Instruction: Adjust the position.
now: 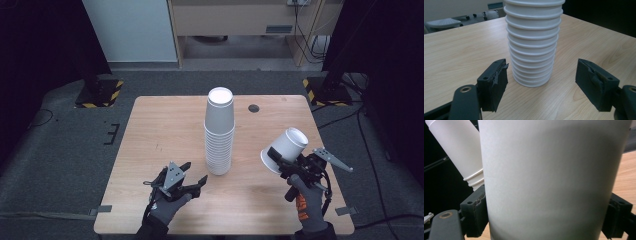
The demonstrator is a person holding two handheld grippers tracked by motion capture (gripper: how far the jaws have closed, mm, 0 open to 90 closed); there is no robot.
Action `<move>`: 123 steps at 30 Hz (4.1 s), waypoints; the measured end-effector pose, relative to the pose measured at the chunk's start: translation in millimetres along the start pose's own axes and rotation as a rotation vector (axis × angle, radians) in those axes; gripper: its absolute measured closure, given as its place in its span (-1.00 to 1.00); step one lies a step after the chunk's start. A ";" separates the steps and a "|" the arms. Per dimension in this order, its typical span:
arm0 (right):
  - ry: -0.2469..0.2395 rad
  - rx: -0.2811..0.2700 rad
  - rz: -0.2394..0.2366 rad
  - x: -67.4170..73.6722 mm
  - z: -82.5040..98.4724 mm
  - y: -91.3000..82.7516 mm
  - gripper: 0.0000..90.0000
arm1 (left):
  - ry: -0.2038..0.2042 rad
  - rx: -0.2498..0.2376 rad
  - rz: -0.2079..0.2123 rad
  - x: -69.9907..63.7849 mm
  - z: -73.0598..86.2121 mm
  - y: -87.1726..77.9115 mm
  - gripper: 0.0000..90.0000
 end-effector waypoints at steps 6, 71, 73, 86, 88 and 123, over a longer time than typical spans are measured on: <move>0.023 -0.011 0.001 0.7 1.0 -1.3 -0.67 | 0.017 -0.013 0.016 -10.7 -4.5 6.0 -0.45; 0.209 -0.024 -0.032 -6.1 12.7 -3.4 -0.67 | 0.050 -0.128 0.178 -91.7 -45.8 69.0 -0.20; 0.207 -0.023 -0.034 -5.5 13.2 -2.8 -0.68 | 0.049 -0.126 0.185 -94.8 -45.7 72.7 -0.20; 0.211 0.003 -0.043 -3.4 17.9 -0.3 -0.68 | 0.067 -0.130 0.190 -101.4 -51.1 87.3 -0.16; 0.210 0.007 -0.044 -3.3 18.2 -0.2 -0.68 | 0.069 -0.135 0.189 -101.6 -53.1 88.3 -0.16; 0.236 0.035 -0.071 5.4 26.2 3.6 -0.68 | 0.065 -0.201 0.187 -114.1 -76.1 117.9 0.11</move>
Point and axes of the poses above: each handheld gripper's, and its own axes: y roughly forward along the jaws, z roughly out of its underside, x roughly to its left, the point moved 9 cm from there along y, roughly forward along the jaws, and after that the axes turned 2 degrees about -x, right-handed, at the moved point
